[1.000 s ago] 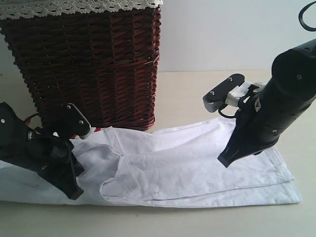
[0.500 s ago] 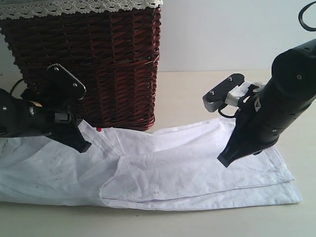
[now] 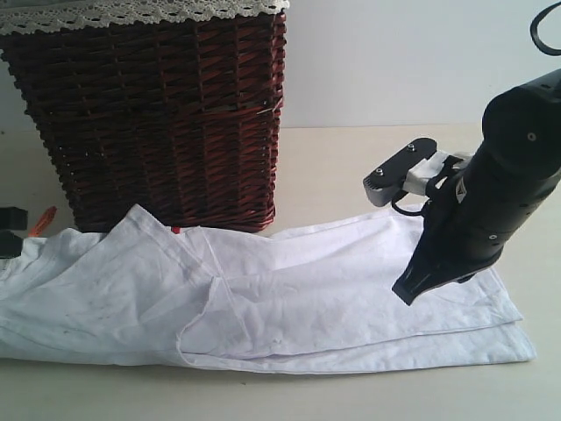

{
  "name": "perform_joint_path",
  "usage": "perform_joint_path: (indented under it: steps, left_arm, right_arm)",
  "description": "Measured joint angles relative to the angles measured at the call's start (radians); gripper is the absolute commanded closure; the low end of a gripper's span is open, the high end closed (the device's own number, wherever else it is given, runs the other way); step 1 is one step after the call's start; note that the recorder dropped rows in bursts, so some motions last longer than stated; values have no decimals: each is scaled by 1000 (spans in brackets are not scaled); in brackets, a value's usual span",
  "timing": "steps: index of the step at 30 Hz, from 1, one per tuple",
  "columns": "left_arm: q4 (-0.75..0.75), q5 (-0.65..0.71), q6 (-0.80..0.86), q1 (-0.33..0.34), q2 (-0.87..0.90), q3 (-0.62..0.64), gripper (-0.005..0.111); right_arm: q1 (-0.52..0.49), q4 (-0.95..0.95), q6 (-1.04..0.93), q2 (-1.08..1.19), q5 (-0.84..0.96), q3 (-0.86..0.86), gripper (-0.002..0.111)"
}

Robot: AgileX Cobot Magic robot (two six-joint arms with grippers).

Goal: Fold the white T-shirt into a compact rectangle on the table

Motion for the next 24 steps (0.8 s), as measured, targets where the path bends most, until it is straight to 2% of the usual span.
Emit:
perform_joint_path:
  steps: [3, 5, 8, 10, 13, 15, 19, 24]
  left_arm:
    - [-143, 183, 74, 116, 0, 0, 107]
    - [-218, 335, 119, 147, 2, 0, 107]
    - [-247, 522, 144, 126, 30, 0, 107]
    - [-203, 566, 144, 93, 60, 0, 107]
    - [-96, 539, 98, 38, 121, 4, 107]
    - [-58, 509, 71, 24, 158, 8, 107]
    - [-28, 427, 54, 24, 206, 10, 107]
    - [3, 231, 0, 43, 210, 23, 107]
  right_arm:
    - [0, 6, 0, 0, 9, 0, 108]
    - [0, 8, 0, 0, 9, 0, 108]
    - [0, 12, 0, 0, 5, 0, 108]
    - [0, 12, 0, 0, 5, 0, 108]
    - [0, 18, 4, 0, 21, 0, 108]
    - [0, 24, 4, 0, 33, 0, 108]
    - [0, 25, 6, 0, 41, 0, 108]
    - [0, 27, 8, 0, 41, 0, 108]
